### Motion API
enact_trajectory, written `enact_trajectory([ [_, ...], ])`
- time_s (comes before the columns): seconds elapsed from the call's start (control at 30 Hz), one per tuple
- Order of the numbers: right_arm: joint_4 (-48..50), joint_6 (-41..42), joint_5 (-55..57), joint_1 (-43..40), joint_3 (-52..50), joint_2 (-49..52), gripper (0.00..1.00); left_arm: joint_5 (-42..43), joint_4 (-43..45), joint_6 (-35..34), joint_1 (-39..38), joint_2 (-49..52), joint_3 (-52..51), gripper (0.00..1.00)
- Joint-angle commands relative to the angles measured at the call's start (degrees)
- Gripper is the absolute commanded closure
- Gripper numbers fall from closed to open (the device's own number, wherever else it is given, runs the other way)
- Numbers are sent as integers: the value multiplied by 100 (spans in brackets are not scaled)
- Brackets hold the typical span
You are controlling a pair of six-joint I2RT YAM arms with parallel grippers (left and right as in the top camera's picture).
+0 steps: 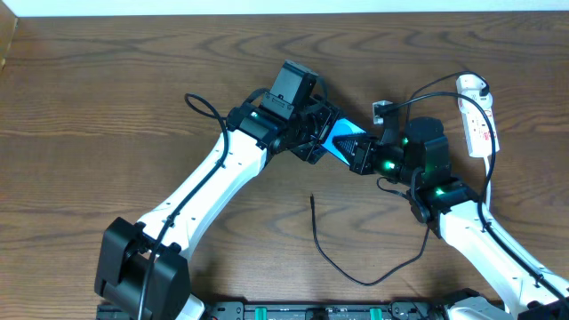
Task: Plug charger to phone and switch on socket
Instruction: 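Close the right gripper on the phone's side edge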
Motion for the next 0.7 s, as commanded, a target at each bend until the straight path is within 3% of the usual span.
enact_trajectory([
  [0.0,17,-74,2,28,96,17,99,-11,46,-9,-9,-109,31,58],
  [0.03,17,-74,2,26,94,17,99,-13,46,-7,-9,-109,31,39],
  [0.07,17,-72,0,24,96,17,99,-15,46,-7,-7,-109,31,26],
  [0.2,22,-72,2,9,96,17,99,-81,46,-2,22,-109,31,7],
  [0.53,15,157,0,-323,96,17,99,304,76,424,317,-114,31,6],
  [0.67,0,929,9,-511,96,17,99,564,118,706,474,-122,31,6],
])
